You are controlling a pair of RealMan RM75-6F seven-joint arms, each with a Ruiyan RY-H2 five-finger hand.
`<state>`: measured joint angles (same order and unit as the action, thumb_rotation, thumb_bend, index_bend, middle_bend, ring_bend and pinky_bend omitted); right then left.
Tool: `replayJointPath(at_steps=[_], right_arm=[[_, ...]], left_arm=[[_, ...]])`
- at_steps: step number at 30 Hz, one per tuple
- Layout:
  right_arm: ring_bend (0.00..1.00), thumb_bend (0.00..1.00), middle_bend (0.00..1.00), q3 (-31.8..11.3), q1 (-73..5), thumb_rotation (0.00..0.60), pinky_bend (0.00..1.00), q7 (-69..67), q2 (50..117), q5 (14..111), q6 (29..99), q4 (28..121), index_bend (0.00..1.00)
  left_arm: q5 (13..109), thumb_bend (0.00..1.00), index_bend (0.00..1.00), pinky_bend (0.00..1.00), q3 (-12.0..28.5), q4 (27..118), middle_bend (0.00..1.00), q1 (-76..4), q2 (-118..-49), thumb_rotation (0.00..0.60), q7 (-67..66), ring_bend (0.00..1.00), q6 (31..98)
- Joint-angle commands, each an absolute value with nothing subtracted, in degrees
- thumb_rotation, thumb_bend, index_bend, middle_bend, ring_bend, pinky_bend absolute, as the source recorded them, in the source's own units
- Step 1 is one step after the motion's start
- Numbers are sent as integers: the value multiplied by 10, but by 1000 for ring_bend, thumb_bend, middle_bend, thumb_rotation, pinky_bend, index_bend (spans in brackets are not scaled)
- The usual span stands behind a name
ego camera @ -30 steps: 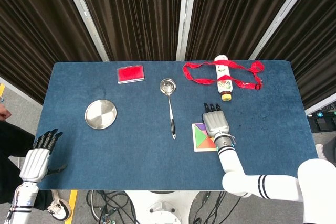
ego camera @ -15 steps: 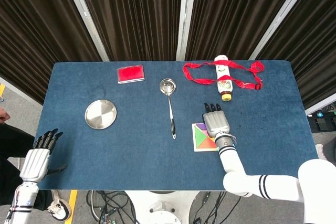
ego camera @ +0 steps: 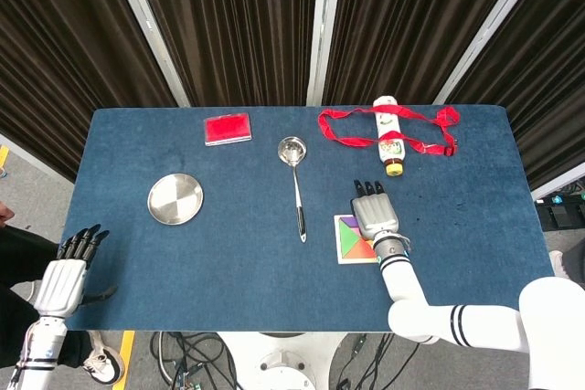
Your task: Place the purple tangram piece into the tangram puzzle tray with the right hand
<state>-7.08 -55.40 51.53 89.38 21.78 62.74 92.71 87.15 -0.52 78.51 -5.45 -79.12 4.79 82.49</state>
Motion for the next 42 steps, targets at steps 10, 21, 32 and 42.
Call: replayJointPath(at_steps=[10,21,32,42], right_arm=[[0,289,0,-72,-557,600,0,515,884,210,620,932,332],[0,289,0,-74,-557,600,0,504,875,222,621,947,319],[0,307,0,-68,-537,600,0,471,838,263,632,994,318],[0,779,0,-64,-516,600,0,416,817,296,605,998,369]], left_arm=[[871,0,112,117,-5,786,35,-55,-791,600,49,0,824],[872,0,112,117,-5,787,35,-55,-790,600,48,0,825],[874,0,115,117,-6,790,35,-56,-789,600,47,0,824],[872,0,115,120,-6,793,35,-57,-788,600,44,0,820]])
